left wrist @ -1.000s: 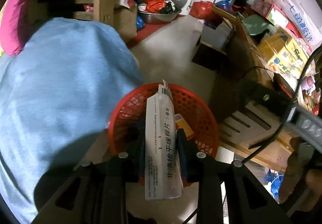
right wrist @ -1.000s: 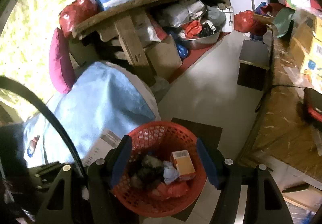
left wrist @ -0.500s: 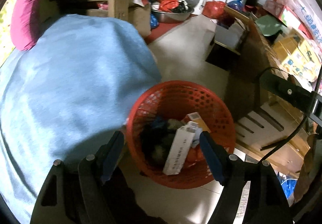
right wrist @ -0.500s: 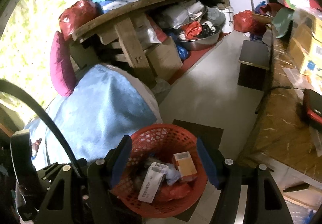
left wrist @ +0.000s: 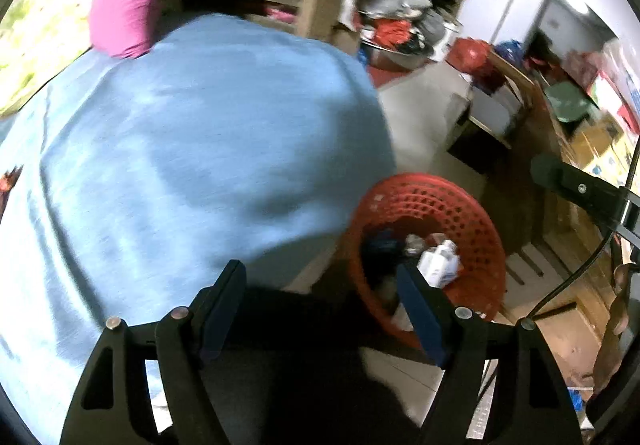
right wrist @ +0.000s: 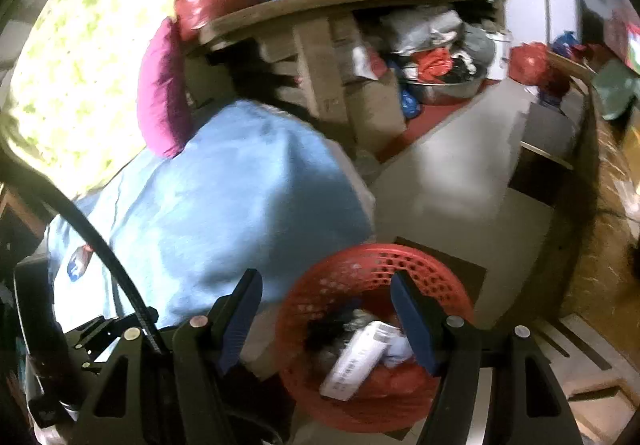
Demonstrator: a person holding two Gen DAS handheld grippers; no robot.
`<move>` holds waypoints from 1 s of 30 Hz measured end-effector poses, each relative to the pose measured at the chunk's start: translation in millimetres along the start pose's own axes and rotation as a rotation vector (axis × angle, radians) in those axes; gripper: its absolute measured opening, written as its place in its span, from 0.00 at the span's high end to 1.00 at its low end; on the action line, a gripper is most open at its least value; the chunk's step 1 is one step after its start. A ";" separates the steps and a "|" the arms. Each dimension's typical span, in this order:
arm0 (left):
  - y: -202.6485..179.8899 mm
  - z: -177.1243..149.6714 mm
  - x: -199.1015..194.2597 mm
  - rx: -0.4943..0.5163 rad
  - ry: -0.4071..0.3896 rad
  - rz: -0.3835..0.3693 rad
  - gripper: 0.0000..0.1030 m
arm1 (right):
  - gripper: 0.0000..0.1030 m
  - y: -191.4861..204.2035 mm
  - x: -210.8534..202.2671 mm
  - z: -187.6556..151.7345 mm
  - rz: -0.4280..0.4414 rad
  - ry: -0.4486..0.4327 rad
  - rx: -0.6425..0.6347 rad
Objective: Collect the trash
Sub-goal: 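Move both tools back toward the blue toothpaste box on the blanket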
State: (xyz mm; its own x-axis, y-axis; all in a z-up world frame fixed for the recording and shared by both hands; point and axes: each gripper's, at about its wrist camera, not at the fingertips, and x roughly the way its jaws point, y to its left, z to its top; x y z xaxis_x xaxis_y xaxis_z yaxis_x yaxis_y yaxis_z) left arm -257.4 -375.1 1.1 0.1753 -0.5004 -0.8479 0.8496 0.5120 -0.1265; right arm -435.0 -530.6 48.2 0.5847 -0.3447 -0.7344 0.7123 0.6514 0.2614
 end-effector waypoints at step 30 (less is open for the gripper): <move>361.8 -106.6 -88.5 -0.747 -0.204 0.491 0.24 | 0.31 275.7 108.8 -22.6 0.262 0.178 -0.478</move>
State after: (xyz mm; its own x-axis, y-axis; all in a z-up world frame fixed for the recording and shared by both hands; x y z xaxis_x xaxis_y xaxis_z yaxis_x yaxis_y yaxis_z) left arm -18.6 -71.2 -24.5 0.5765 -0.1843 -0.7960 0.1264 0.9826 -0.1360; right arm -183.7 -373.2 26.2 0.6141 -0.0378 -0.7883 0.2730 0.9473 0.1673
